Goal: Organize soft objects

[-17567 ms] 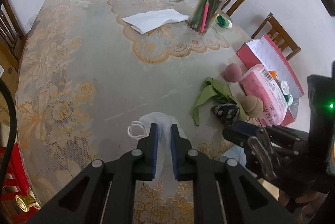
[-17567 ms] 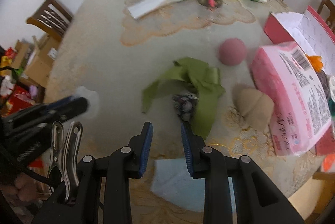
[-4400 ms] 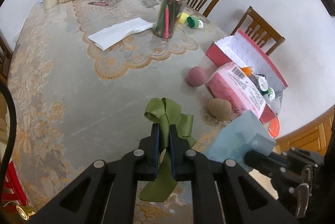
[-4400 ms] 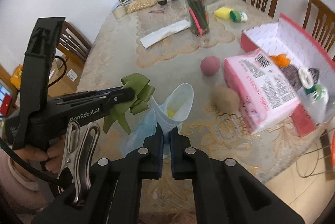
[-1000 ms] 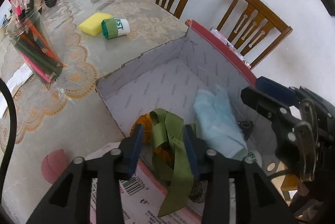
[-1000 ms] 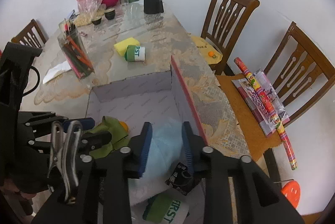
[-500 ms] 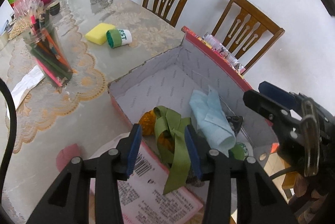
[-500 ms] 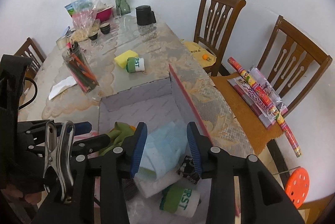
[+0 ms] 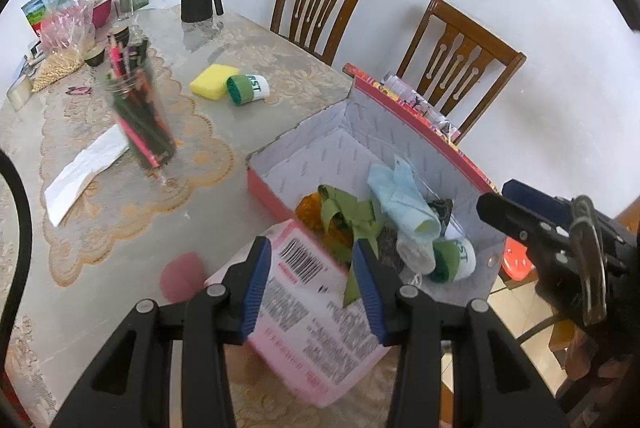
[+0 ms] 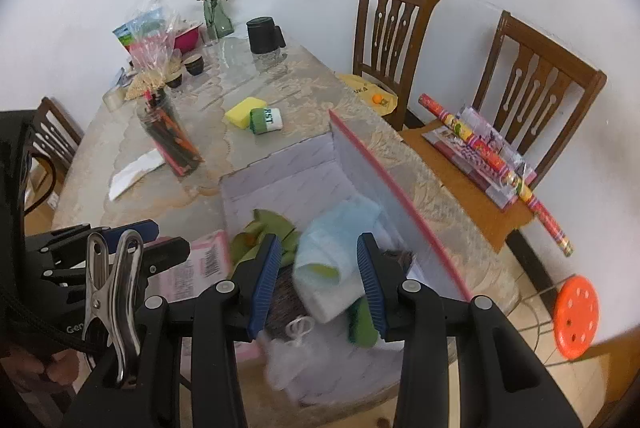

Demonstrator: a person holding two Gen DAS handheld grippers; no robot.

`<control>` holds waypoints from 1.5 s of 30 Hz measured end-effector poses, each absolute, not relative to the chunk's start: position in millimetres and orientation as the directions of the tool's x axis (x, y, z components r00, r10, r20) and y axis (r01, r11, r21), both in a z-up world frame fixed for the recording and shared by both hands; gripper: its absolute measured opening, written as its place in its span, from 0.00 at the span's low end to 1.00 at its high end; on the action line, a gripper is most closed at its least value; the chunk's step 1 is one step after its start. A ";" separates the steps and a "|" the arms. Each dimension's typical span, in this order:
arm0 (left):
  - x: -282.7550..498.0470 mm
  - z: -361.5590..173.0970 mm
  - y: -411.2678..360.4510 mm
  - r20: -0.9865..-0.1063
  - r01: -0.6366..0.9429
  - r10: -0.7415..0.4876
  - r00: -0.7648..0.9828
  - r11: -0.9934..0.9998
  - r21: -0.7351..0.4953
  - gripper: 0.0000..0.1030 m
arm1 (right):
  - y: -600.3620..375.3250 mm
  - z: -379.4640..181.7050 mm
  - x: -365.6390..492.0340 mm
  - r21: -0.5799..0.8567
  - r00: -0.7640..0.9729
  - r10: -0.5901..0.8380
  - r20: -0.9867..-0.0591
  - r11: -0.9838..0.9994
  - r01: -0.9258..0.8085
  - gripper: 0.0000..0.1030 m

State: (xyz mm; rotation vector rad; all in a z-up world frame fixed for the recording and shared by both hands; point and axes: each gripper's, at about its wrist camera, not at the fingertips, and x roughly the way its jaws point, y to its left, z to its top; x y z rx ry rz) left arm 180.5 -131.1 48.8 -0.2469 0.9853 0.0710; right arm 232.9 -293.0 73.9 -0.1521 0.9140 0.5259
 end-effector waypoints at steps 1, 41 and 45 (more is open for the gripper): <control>176.5 50.4 -130.1 -0.830 -0.169 -0.052 0.555 0.970 -0.173 0.43 | -292.2 75.4 228.1 0.095 0.497 0.366 -0.787 0.867 -0.489 0.39; 48.6 51.0 -74.3 -0.840 -0.116 0.004 0.543 0.991 -0.070 0.49 | -231.2 48.5 63.1 0.275 0.426 0.352 -0.833 0.933 -0.233 0.40; 42.8 45.0 -71.3 -0.849 -0.125 0.011 0.528 0.990 -0.064 0.49 | -231.0 43.4 60.5 0.285 0.414 0.346 -0.842 0.937 -0.204 0.40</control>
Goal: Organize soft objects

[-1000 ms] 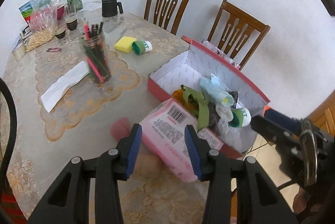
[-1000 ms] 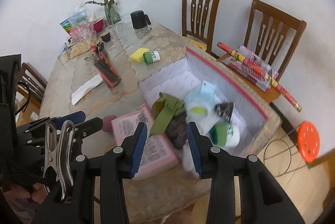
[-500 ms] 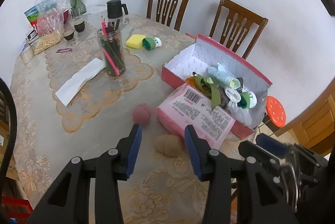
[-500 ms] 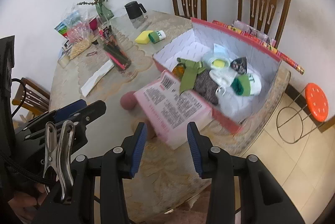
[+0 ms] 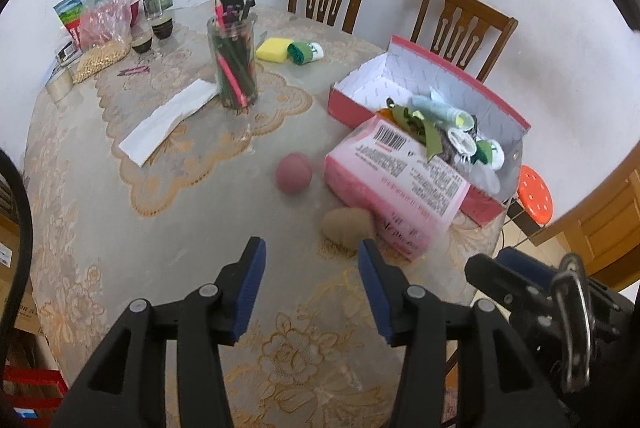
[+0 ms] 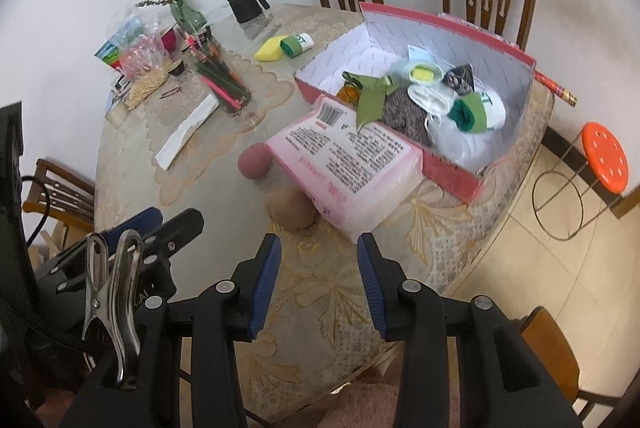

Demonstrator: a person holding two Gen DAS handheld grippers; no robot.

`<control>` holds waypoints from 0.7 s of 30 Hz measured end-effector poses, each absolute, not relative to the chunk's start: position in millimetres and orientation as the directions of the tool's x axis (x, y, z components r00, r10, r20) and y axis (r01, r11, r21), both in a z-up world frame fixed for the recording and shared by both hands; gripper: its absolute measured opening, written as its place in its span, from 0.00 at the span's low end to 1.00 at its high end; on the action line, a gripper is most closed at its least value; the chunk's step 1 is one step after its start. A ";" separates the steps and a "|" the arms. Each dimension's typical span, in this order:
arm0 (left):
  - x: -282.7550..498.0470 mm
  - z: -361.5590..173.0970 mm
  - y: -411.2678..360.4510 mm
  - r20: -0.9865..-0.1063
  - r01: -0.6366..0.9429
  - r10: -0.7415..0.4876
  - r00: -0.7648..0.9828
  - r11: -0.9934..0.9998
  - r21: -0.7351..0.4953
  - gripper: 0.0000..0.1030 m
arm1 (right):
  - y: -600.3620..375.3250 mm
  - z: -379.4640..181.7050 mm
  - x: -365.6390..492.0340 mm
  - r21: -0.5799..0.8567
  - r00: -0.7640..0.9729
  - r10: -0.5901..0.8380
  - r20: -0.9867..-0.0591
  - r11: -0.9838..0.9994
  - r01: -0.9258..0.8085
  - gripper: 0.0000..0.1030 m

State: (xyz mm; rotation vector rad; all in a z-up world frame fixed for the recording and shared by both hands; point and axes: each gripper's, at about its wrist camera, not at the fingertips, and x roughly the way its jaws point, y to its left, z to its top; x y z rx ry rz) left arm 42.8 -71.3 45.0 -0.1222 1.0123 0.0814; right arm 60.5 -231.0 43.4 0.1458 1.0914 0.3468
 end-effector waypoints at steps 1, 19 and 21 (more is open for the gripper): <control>41.5 43.8 -70.9 -0.851 -0.126 0.012 0.525 0.990 -0.063 0.49 | -230.6 41.9 59.7 0.286 0.410 0.344 -0.845 0.938 -0.199 0.40; 36.6 33.6 -73.2 -0.867 -0.102 0.011 0.498 0.994 -0.045 0.50 | -230.7 34.4 51.0 0.280 0.402 0.317 -0.859 0.948 -0.151 0.40; 36.9 32.6 -73.1 -0.869 -0.104 0.012 0.495 0.994 -0.046 0.50 | -231.5 34.0 50.9 0.278 0.401 0.315 -0.860 0.949 -0.148 0.40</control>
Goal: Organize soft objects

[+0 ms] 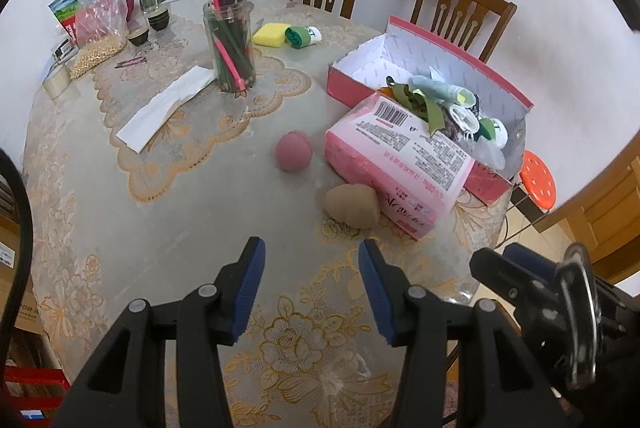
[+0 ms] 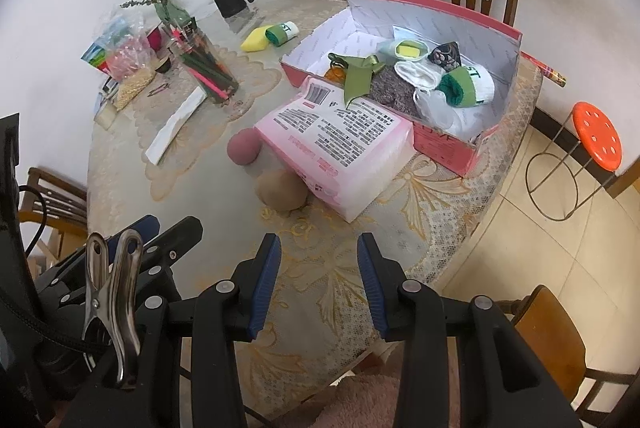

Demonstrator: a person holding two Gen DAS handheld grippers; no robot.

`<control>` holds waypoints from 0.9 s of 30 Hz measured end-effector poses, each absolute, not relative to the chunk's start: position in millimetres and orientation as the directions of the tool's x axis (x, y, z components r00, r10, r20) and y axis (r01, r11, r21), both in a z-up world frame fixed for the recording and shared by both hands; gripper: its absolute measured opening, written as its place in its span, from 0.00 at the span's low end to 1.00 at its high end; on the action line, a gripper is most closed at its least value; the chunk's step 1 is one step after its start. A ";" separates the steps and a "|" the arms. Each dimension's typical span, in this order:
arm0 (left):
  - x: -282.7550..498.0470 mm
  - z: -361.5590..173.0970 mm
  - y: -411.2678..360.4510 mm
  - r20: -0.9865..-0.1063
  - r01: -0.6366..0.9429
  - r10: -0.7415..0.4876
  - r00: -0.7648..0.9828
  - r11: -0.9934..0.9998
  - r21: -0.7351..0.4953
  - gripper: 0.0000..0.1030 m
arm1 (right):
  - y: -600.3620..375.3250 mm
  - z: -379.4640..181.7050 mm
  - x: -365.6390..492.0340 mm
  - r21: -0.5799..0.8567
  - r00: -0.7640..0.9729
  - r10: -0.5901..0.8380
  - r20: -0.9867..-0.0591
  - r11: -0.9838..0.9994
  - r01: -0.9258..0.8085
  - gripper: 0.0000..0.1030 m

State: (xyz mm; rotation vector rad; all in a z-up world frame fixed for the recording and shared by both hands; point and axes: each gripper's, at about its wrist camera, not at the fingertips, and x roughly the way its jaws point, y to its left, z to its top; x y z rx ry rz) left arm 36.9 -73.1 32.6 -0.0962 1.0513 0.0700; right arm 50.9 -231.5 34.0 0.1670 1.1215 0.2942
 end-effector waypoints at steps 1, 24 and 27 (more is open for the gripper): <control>37.0 32.4 -72.7 -0.870 -0.105 0.012 0.494 0.993 -0.046 0.50 | -232.1 33.7 51.1 0.278 0.401 0.313 -0.861 0.950 -0.145 0.40; 34.8 33.2 -78.6 -0.862 -0.081 0.000 0.507 0.996 -0.048 0.50 | -234.7 29.9 51.3 0.271 0.391 0.302 -0.870 0.953 -0.133 0.40; 34.2 33.1 -79.2 -0.862 -0.076 -0.003 0.507 0.996 -0.047 0.50 | -234.7 29.5 51.6 0.272 0.388 0.301 -0.871 0.953 -0.131 0.40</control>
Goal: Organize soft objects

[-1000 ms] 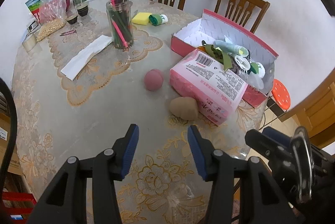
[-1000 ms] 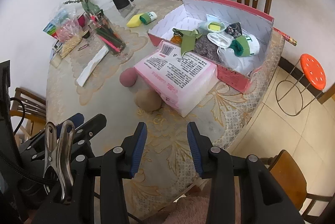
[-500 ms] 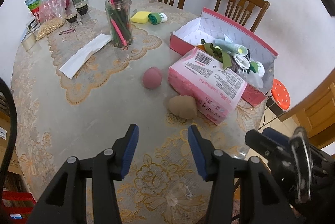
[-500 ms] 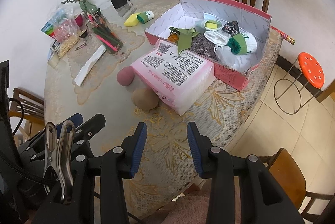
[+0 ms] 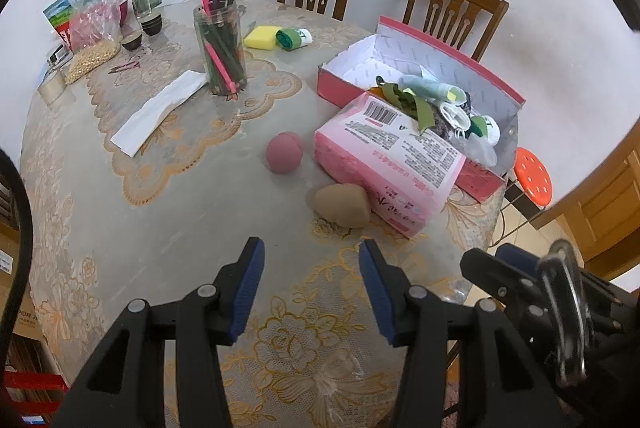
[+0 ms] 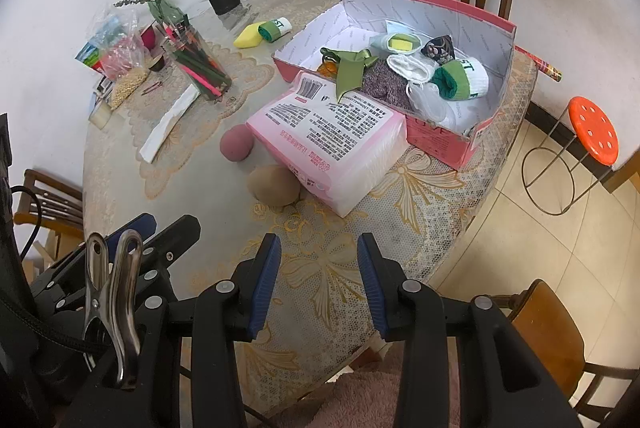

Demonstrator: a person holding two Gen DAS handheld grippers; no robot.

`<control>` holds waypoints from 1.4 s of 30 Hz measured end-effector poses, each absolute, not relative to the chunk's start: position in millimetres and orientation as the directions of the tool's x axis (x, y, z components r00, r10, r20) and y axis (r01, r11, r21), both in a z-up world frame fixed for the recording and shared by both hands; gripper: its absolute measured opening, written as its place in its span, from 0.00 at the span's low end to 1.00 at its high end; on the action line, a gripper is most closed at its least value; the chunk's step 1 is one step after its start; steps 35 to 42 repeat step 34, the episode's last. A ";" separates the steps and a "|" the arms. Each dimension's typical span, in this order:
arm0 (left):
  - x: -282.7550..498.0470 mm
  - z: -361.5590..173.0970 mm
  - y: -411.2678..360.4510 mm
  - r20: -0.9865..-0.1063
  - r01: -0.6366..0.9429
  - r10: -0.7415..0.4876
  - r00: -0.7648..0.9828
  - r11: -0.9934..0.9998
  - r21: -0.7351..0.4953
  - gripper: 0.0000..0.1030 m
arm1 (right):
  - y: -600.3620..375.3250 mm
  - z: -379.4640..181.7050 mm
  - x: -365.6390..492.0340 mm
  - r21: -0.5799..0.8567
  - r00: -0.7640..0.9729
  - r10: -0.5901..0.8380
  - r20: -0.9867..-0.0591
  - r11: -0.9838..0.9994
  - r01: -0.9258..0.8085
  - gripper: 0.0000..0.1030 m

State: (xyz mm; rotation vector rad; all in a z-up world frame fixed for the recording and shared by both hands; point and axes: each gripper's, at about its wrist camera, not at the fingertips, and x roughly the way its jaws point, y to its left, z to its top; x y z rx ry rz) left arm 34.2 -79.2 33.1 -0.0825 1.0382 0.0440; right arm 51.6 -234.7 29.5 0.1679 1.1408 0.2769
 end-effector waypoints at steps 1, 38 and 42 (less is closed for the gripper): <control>34.1 33.2 -79.5 -0.862 -0.075 -0.002 0.507 0.996 -0.046 0.50 | -234.7 29.7 51.5 0.271 0.388 0.301 -0.871 0.954 -0.131 0.40; 37.6 32.6 -81.3 -0.866 -0.057 -0.011 0.500 0.997 -0.045 0.50 | -233.6 31.2 51.3 0.256 0.390 0.281 -0.877 0.960 -0.114 0.40; 37.6 32.6 -81.3 -0.866 -0.057 -0.011 0.500 0.997 -0.045 0.50 | -233.6 31.2 51.3 0.256 0.390 0.281 -0.877 0.960 -0.114 0.40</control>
